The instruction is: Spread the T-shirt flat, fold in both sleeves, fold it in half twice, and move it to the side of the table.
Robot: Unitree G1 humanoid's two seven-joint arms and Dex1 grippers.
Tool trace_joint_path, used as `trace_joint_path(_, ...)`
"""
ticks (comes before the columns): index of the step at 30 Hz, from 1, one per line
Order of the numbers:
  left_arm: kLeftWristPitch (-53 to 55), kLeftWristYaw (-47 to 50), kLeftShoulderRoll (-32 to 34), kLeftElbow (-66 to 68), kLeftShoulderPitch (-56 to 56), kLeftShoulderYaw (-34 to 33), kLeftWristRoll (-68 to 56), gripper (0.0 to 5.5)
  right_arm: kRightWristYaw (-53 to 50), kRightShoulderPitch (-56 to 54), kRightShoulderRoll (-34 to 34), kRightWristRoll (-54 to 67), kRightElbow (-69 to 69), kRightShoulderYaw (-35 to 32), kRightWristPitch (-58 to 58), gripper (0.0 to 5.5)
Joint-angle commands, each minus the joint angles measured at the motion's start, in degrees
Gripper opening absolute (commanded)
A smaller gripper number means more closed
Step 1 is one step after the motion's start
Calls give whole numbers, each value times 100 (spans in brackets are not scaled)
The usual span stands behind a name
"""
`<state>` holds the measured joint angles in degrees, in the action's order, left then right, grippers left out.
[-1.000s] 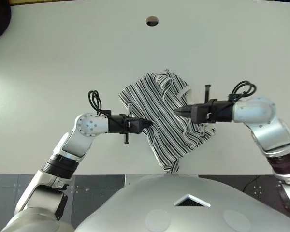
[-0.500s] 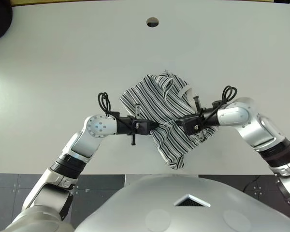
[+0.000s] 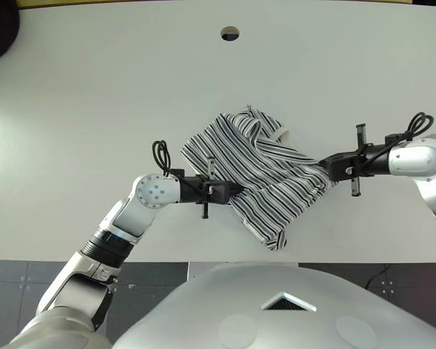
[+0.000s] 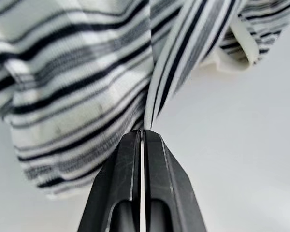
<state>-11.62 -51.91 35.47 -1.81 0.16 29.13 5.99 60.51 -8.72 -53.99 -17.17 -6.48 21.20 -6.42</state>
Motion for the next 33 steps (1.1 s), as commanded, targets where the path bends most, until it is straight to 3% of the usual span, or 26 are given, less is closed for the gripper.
trace_joint_path(1,240,-42,66,361,215,261,417,11,-86,-36,39,42,-53,-153,-91,10)
trace_joint_path(8,182,-18,52,419,191,207,348,11,-1156,-988,1494,447,-332,-517,338,10)
trace_joint_path(21,207,13,31,351,287,184,260,11,-1833,-1528,3740,-58,1205,946,602,10)
trace_joint_path(26,269,34,-19,234,338,200,227,11,-1879,-1640,3868,-350,2150,1215,658,10)
trace_joint_path(33,420,16,-38,-28,442,258,216,11,-1769,-1893,3410,-632,2919,1128,643,10)
